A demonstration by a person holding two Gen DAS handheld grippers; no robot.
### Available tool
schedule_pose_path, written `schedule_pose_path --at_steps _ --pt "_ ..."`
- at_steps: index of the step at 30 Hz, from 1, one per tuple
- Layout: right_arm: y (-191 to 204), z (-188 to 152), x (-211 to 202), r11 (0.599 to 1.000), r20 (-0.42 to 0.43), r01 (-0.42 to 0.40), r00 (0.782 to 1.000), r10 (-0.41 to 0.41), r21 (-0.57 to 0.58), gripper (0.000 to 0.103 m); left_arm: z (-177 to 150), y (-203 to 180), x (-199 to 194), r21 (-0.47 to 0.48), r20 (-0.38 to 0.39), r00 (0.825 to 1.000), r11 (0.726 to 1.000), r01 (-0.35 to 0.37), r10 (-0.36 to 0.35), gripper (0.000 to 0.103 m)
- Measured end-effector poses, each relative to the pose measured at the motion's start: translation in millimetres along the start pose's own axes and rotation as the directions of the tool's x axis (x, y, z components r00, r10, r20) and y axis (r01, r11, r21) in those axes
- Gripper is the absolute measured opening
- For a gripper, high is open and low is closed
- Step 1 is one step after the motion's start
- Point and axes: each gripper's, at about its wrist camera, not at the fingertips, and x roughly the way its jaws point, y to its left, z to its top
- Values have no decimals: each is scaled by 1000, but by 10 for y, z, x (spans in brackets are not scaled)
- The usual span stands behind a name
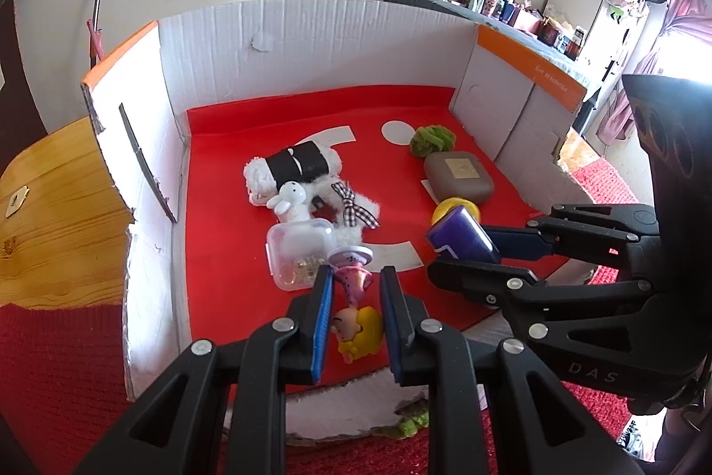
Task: Organize objects
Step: 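Lift and carry the blue bottle into the box with the right gripper while the left carries the figurine, then set the blue bottle upright on the mat and open the right gripper while the left releases the figurine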
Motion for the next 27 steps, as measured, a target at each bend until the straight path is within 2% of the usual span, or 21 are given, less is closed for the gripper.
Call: schedule_pose_path --at_steps 7,18,27 --pt "-72 6 61 1000 -16 -2 1000 2 17 27 17 74 119 -22 -28 1000 1000 -7 6 22" --pt "-116 56 89 1000 -10 26 1000 -25 18 27 58 182 160 -39 -22 999 998 -41 41 22" --pt "-98 61 109 999 -6 50 999 -50 -2 27 62 201 160 -41 -21 999 998 -42 41 22"
